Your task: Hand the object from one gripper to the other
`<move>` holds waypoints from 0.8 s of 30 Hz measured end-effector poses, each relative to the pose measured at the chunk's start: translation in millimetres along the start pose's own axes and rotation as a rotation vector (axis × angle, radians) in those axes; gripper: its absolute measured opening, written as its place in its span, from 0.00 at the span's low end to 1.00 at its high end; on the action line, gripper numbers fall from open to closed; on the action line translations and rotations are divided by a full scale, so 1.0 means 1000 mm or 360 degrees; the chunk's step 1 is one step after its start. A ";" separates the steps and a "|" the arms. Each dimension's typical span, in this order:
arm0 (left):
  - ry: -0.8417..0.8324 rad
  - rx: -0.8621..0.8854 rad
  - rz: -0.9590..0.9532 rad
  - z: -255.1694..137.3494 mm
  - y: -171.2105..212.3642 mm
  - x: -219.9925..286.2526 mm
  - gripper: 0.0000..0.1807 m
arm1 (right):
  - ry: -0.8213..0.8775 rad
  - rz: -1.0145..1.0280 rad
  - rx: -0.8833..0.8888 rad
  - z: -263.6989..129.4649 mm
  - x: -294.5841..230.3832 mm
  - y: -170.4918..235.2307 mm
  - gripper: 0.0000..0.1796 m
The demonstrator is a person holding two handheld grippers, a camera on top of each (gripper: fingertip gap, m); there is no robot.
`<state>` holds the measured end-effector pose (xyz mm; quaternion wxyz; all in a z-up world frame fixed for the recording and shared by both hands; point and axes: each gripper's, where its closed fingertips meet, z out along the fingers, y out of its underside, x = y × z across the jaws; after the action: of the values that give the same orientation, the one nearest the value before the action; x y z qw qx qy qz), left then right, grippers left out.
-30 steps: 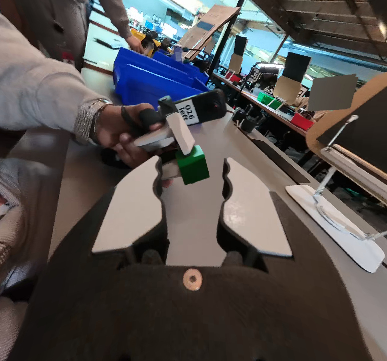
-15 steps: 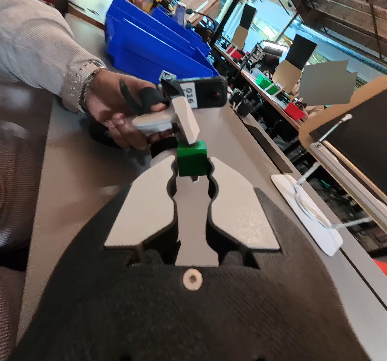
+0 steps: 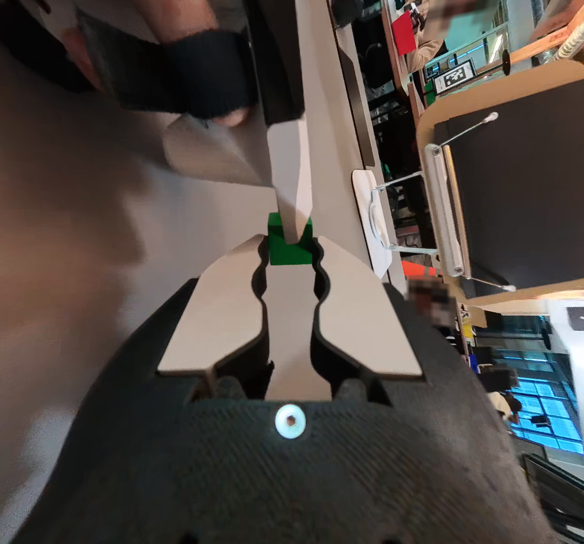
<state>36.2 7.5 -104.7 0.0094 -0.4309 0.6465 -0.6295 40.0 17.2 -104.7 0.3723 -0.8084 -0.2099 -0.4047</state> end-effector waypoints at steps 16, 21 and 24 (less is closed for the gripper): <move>0.0320 0.0287 -0.0331 -0.018 -0.026 0.004 0.15 | -0.0478 0.1355 0.0668 -0.006 0.023 -0.003 0.38; 0.0486 0.0321 -0.0344 -0.019 -0.029 0.017 0.15 | -0.0967 0.2240 0.1114 -0.025 0.045 -0.013 0.26; 0.0524 0.0285 -0.0262 -0.016 -0.027 0.026 0.15 | -0.1113 0.2422 0.1191 -0.028 0.047 -0.013 0.26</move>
<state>25.1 10.2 -65.5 -0.1096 -0.3710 0.5433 -0.7451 45.2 6.1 -49.5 0.6912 -0.6316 0.1610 0.3120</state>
